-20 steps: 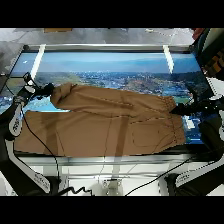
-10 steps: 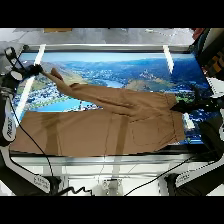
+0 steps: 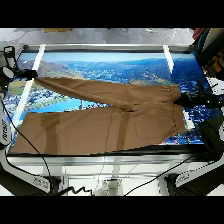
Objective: Fold the clothes and pants, and hang the long-sleeved shirts on hangers.
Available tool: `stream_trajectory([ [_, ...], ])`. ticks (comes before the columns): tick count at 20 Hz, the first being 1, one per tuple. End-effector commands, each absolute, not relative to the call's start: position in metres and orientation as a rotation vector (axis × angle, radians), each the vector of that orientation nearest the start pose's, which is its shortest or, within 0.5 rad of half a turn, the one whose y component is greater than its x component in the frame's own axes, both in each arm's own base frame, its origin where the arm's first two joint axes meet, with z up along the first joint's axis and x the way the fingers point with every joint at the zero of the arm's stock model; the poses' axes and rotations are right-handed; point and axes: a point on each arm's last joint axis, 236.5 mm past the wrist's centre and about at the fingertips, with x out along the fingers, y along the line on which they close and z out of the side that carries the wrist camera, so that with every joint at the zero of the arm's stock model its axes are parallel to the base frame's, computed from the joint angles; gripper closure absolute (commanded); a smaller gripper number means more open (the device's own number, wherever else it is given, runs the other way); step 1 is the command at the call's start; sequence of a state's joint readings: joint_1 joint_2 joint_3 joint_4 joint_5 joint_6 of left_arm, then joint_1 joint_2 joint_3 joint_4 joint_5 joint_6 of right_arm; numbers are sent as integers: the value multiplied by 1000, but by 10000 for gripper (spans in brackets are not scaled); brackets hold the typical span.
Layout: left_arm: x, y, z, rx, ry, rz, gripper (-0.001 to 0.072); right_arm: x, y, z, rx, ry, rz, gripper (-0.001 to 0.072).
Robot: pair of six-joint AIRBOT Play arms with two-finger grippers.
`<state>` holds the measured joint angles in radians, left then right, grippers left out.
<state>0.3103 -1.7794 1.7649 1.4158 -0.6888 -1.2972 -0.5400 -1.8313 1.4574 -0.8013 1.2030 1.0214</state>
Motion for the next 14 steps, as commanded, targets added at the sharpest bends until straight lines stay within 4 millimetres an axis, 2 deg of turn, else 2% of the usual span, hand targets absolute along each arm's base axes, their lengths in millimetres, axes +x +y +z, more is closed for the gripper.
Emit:
stream_trajectory([
  [1,607,183,123,52,540,213,694,496,-96,-62,675,1058,221,679],
  [3,606,178,156,68,468,216,694,505,-86,-62,645,1043,219,679],
  [4,600,176,164,69,472,213,694,508,-82,-63,636,1041,223,679],
  [5,592,175,164,79,508,211,695,508,-77,-63,627,1048,230,679],
  [6,576,184,148,128,608,231,698,507,-75,-64,617,1056,235,679],
  [7,555,201,123,143,736,284,699,506,-73,-65,612,1063,239,679],
  [8,525,222,91,104,880,361,699,505,-73,-66,610,1068,242,679],
  [9,499,232,62,54,997,396,699,504,-72,-66,610,1072,245,679],
  [11,457,234,9,-39,1162,398,699,502,-72,-67,607,1079,247,679],
  [14,433,223,-40,-81,1252,376,697,502,-73,-68,600,1082,245,679],
])
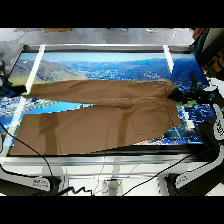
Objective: Fold the clothes and pants, and hang the long-sleeved shirts on hangers.
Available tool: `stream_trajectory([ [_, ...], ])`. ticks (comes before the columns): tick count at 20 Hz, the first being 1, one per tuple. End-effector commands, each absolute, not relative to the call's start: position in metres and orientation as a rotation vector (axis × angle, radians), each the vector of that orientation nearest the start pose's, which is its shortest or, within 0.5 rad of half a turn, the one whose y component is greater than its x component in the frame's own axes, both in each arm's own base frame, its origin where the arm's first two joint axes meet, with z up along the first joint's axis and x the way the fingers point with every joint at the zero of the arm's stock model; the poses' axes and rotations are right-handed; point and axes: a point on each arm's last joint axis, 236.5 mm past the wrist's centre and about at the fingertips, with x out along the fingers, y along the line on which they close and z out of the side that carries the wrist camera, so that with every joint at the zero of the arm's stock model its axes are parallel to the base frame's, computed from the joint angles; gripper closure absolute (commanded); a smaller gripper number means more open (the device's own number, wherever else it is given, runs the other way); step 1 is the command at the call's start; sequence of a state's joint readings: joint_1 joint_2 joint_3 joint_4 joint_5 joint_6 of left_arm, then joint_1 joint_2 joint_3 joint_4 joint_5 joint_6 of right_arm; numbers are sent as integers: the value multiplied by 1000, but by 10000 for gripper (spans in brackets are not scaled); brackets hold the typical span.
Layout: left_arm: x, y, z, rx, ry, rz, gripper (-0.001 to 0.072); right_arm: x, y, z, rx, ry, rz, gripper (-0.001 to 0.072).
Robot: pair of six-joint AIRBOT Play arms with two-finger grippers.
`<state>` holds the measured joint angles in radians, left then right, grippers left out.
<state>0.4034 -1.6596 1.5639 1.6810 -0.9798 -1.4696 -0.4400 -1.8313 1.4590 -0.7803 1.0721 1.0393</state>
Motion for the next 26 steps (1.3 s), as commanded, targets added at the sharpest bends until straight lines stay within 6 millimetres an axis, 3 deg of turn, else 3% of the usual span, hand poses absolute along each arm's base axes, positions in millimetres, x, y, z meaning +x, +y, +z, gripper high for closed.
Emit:
stream_trajectory([
  [1,431,221,-49,-82,1259,372,697,502,-73,-68,599,1082,244,679],
  [8,430,223,-76,-124,1266,398,694,500,-79,-72,568,1091,227,679],
  [12,455,221,-72,-133,1168,384,694,501,-82,-73,557,1086,215,679],
  [17,456,220,-72,-129,1163,382,682,509,-93,-74,577,1060,147,679],
  [18,455,220,-72,-130,1168,382,597,510,-94,-74,579,1055,141,656],
  [20,448,217,-75,-139,1203,381,39,508,-92,-74,582,1065,151,244],
  [21,442,215,-76,-143,1228,380,5,506,-90,-72,582,1071,159,214],
  [23,430,211,-72,-150,1275,380,9,505,-92,-58,568,1053,160,219],
  [26,421,212,-41,-133,1261,394,16,502,-112,-16,515,989,112,232],
])
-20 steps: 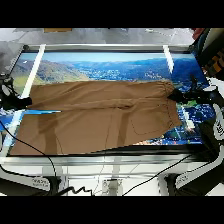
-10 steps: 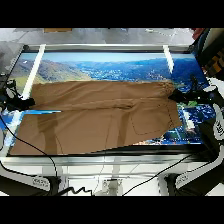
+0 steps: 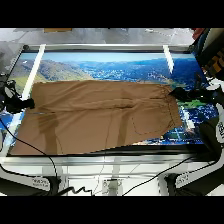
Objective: Fold the clothes and pants, and hang the long-sleeved shirts on hangers.
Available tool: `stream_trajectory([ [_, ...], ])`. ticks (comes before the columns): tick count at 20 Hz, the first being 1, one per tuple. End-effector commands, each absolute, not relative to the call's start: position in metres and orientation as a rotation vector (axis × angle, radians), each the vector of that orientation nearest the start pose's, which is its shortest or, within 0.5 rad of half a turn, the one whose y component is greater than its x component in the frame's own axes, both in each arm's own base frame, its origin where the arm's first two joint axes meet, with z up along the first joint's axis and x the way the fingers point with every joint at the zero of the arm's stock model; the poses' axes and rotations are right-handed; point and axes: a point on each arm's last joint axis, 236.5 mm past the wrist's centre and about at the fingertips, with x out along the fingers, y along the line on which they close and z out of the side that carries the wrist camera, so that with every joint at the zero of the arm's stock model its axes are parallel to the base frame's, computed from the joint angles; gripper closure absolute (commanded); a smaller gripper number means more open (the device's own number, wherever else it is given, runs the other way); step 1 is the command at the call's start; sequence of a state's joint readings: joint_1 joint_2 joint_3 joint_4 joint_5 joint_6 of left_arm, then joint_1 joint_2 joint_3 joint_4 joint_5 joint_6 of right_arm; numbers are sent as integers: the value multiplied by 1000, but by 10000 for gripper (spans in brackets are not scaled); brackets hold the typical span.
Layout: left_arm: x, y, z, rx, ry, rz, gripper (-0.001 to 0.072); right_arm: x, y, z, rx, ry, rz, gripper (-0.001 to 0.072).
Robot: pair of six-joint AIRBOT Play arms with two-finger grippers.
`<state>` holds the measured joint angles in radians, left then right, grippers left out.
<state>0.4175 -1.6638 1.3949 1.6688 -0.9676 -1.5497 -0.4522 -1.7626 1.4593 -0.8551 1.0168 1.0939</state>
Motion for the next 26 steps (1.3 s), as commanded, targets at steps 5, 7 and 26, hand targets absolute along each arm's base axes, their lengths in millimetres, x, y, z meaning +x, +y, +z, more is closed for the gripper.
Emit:
stream_trajectory([
  [5,407,196,34,-158,1162,393,525,449,-145,67,512,979,-83,680],
  [7,388,178,50,-177,1202,369,692,417,-153,91,429,1015,-139,680],
  [26,256,114,-14,-165,1568,155,199,260,-88,-39,744,1241,-285,161],
])
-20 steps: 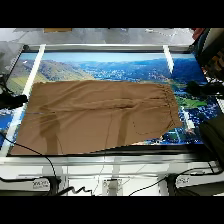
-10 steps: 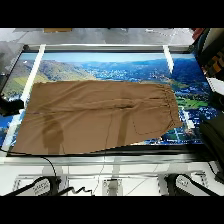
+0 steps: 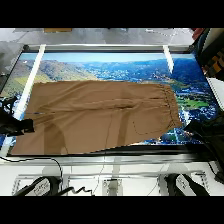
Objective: Fold the clothes and pants, and hang the long-sleeved shirts on hangers.
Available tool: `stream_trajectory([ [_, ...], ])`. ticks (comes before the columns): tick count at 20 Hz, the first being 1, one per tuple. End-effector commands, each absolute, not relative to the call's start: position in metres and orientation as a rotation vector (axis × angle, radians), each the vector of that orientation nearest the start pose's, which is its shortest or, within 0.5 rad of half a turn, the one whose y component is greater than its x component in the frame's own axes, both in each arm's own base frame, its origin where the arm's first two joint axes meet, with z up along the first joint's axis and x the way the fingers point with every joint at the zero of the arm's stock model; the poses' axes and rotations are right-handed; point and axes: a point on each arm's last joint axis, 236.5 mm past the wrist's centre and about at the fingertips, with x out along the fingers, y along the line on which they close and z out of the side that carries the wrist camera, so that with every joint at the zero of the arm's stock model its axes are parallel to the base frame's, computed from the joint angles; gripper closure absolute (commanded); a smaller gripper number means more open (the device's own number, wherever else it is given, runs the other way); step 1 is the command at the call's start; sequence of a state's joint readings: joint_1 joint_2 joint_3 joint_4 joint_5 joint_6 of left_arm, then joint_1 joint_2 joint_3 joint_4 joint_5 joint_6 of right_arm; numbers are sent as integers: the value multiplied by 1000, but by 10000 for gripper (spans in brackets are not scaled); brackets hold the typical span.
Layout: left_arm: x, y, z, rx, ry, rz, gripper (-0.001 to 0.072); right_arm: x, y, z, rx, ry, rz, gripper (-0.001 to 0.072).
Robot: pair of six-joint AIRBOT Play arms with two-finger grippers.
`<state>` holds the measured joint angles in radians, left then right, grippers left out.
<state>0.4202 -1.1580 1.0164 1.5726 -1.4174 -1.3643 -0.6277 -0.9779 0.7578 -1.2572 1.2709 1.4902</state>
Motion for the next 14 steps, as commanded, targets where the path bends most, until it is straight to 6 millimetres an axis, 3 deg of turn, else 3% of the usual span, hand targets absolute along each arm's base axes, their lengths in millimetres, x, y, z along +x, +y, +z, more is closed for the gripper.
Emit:
stream_trajectory([
  [1,257,114,-16,-164,1566,156,199,271,-90,-41,773,1203,-290,161],
  [5,259,114,-26,-176,1590,146,199,302,-90,-65,891,1151,-269,171],
  [6,259,113,-28,-164,1599,125,199,311,-89,-68,897,1130,-245,228],
  [8,258,113,-30,-137,1611,98,199,324,-96,-72,888,1080,-235,230],
  [14,257,115,-30,-128,1610,89,199,314,-94,-89,975,1146,-302,216],
])
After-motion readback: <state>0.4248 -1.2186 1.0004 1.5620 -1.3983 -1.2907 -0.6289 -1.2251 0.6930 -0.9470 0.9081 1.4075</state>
